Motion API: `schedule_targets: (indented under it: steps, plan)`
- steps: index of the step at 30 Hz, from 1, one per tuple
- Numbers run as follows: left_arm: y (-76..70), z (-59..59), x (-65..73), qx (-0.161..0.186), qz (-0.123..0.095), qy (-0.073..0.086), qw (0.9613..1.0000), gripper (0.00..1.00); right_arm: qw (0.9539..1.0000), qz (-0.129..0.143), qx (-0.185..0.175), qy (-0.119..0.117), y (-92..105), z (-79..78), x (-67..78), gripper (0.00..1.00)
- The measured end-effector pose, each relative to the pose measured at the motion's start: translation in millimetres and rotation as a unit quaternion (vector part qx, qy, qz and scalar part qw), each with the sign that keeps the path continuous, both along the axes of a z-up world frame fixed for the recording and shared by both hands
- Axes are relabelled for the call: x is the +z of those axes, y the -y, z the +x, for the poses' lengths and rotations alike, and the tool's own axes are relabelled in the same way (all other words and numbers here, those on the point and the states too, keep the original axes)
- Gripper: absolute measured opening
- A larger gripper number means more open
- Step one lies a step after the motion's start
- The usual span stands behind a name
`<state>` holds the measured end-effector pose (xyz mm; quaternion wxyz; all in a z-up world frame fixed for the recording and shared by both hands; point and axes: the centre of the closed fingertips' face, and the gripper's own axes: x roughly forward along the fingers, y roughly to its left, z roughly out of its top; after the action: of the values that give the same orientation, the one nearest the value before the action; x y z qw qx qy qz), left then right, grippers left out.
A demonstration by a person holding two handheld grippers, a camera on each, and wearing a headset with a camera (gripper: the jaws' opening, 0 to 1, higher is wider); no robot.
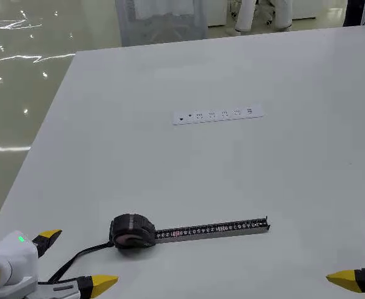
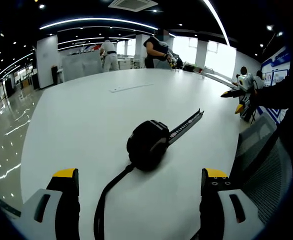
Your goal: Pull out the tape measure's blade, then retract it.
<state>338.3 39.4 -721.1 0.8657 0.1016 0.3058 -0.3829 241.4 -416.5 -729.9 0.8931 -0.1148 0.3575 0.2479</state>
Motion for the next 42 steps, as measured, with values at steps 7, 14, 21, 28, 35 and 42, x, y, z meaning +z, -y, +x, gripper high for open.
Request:
schedule_targets:
  steps: [7,14,21,28,35,42]
  plan:
    - [-5.7,-4.9,-3.1,-0.005,0.005,0.004,1.0000,0.99,0.9999,-0.006,0.014,0.001,1.8,-10.7,-0.5,0.99]
    - [-10.1,-8.8,-4.8,-0.002,-0.001,0.004,1.0000,0.99,0.9997,-0.013,0.022,0.005,5.5,-21.8,0.0,0.99]
    - [-14.0,-10.5,-12.1,0.000,0.000,-0.003,1.0000,0.99,0.9999,-0.010,0.004,-0.003,14.4,-28.1,1.9,0.99]
    - [-11.7,-9.0,-9.1,0.006,-0.006,0.009,0.9999,0.99,1.0000,-0.008,-0.002,-0.006,18.0,-32.4,1.1,0.99]
    - [-14.2,-6.5,-9.4,0.011,-0.004,0.012,0.9999,0.99,0.9998,0.001,-0.011,-0.014,19.8,-37.4,-2.2,0.99]
    - [-10.8,-8.0,-9.8,0.012,-0.004,0.010,0.9999,0.99,0.9996,-0.012,-0.007,-0.023,24.6,-35.7,-4.5,0.99]
